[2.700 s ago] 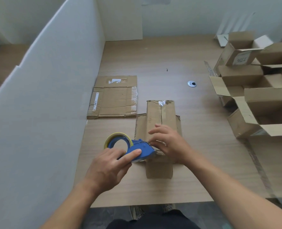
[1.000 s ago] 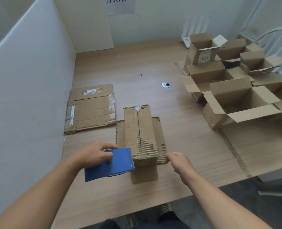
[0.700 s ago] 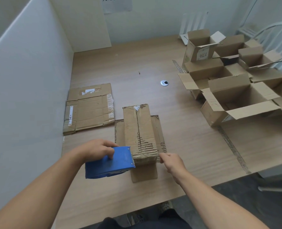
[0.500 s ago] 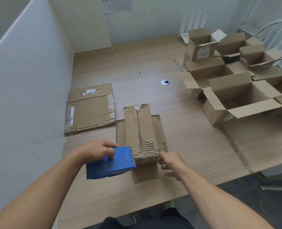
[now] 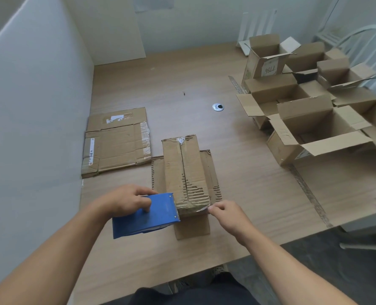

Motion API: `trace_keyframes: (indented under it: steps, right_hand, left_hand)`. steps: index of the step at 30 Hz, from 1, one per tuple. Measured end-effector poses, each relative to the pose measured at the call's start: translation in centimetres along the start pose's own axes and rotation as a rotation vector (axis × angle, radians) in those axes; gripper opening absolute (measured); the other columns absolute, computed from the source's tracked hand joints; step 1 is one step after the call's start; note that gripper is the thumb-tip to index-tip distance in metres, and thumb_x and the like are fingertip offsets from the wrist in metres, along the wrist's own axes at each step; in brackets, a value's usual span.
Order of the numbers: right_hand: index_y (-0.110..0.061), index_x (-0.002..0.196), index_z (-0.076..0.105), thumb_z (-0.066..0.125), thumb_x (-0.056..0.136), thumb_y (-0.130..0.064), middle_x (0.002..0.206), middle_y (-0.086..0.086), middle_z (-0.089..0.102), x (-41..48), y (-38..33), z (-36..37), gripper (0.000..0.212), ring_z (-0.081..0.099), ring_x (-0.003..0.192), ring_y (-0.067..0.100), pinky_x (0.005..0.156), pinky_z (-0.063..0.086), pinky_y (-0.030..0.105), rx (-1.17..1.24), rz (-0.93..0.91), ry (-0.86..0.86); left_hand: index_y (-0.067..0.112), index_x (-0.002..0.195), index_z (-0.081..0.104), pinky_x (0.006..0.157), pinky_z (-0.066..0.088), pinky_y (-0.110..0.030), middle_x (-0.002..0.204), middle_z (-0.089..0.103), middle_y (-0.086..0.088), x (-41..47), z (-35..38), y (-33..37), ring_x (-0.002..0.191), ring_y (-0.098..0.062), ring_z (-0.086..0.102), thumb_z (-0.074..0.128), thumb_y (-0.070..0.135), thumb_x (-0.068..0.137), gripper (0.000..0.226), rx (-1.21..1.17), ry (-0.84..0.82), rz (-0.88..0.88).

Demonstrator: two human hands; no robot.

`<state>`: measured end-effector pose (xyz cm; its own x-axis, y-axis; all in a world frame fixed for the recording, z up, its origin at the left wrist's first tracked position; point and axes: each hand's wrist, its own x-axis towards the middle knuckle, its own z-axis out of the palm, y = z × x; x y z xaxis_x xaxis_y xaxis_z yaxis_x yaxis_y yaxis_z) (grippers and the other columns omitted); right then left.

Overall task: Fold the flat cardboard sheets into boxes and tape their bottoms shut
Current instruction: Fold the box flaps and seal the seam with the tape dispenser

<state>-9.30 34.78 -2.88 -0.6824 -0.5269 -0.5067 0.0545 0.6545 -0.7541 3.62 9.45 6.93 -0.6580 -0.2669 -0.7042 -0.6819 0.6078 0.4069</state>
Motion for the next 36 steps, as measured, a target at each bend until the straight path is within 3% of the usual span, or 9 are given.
trace_keyframes:
  steps: [2, 6, 11, 14, 18, 22, 28, 34, 36]
  right_hand:
    - [-0.002, 0.077, 0.066, 0.059, 0.076, -0.050, 0.094, 0.011, 0.074, -0.3, 0.0, 0.3, 0.049, 0.067, 0.097, 0.022, 0.098, 0.048, 0.042, 0.121, 0.022, -0.020]
    - [-0.017, 0.090, 0.071, 0.066, 0.092, -0.031, 0.092, -0.015, 0.063, -0.2, -0.8, 0.5, 0.015, 0.052, 0.090, 0.002, 0.092, 0.037, 0.034, 0.382, 0.110, -0.085]
    - [-0.013, 0.072, 0.067, 0.067, 0.093, -0.024, 0.052, -0.012, 0.052, 0.7, -1.0, 1.9, 0.024, 0.044, 0.059, 0.010, 0.053, 0.033, 0.023, 0.315, 0.044, 0.118]
    - [-0.017, 0.070, 0.066, 0.065, 0.094, -0.030, 0.067, -0.003, 0.063, 0.8, -0.6, 2.1, 0.027, 0.057, 0.070, 0.016, 0.063, 0.042, 0.030, 0.184, -0.034, 0.192]
    - [-0.019, 0.057, 0.051, 0.060, 0.092, -0.050, 0.076, 0.002, 0.057, 1.7, 0.8, 1.8, 0.048, 0.054, 0.075, 0.023, 0.063, 0.033, 0.032, -0.239, -0.078, 0.288]
    - [-0.018, 0.103, 0.062, 0.076, 0.084, -0.035, 0.108, -0.001, 0.049, 2.5, 1.2, 0.9, 0.030, 0.051, 0.100, 0.020, 0.087, 0.044, 0.032, -0.330, -0.357, 0.409]
    - [-0.036, 0.137, 0.050, 0.070, 0.074, 0.004, 0.144, -0.002, 0.050, 4.7, 1.3, 0.1, 0.077, 0.046, 0.133, 0.025, 0.080, 0.054, 0.039, -0.829, -0.959, 0.233]
    - [-0.042, 0.134, 0.053, 0.070, 0.068, 0.008, 0.142, -0.009, 0.053, 5.5, 1.9, 0.1, 0.085, 0.064, 0.087, 0.026, 0.063, 0.050, 0.032, -0.778, -0.902, 0.288]
    - [-0.037, 0.129, 0.058, 0.074, 0.063, 0.004, 0.138, -0.004, 0.056, 5.3, 1.7, 0.9, 0.079, 0.059, 0.097, 0.029, 0.073, 0.047, 0.037, -0.824, -0.929, 0.362]
  left_hand:
    - [0.053, 0.117, 0.062, 0.093, 0.044, -0.035, 0.119, 0.063, 0.010, -0.1, 0.1, 0.0, 0.105, -0.013, 0.056, 0.047, 0.039, 0.060, 0.060, -0.002, 0.002, 0.005]
    - [0.055, 0.115, 0.057, 0.090, 0.044, -0.034, 0.120, 0.062, 0.008, -0.1, 0.3, 0.2, 0.104, -0.013, 0.055, 0.046, 0.040, 0.061, 0.058, -0.005, 0.007, 0.008]
    - [0.051, 0.125, 0.059, 0.090, 0.044, -0.036, 0.122, 0.062, 0.007, 0.5, 0.2, -0.3, 0.105, -0.016, 0.056, 0.046, 0.041, 0.061, 0.066, 0.025, 0.002, 0.008]
    - [0.053, 0.124, 0.059, 0.089, 0.044, -0.036, 0.122, 0.062, 0.007, 0.6, 0.3, -0.5, 0.105, -0.016, 0.056, 0.047, 0.042, 0.062, 0.064, 0.013, -0.013, 0.012]
    - [0.054, 0.124, 0.059, 0.082, 0.043, -0.032, 0.121, 0.062, 0.008, 0.6, 0.3, -0.4, 0.105, -0.014, 0.056, 0.047, 0.041, 0.062, 0.064, -0.006, -0.012, 0.004]
    - [0.056, 0.118, 0.061, 0.087, 0.044, -0.033, 0.118, 0.063, 0.011, 0.5, 0.2, -0.4, 0.104, -0.013, 0.057, 0.048, 0.040, 0.063, 0.059, -0.042, -0.022, 0.003]
    - [0.057, 0.113, 0.063, 0.090, 0.045, -0.034, 0.114, 0.064, 0.014, 0.5, 0.3, -0.8, 0.102, -0.012, 0.059, 0.049, 0.039, 0.063, 0.055, -0.104, -0.011, -0.002]
    - [0.063, 0.103, 0.061, 0.077, 0.041, -0.027, 0.109, 0.062, 0.021, 0.6, 0.7, -0.8, 0.097, -0.004, 0.056, 0.054, 0.036, 0.070, 0.043, -0.200, -0.001, -0.014]
    - [0.061, 0.105, 0.063, 0.078, 0.042, -0.027, 0.110, 0.063, 0.019, 0.5, 0.8, -0.9, 0.098, -0.005, 0.057, 0.052, 0.037, 0.065, 0.048, -0.208, -0.004, -0.012]
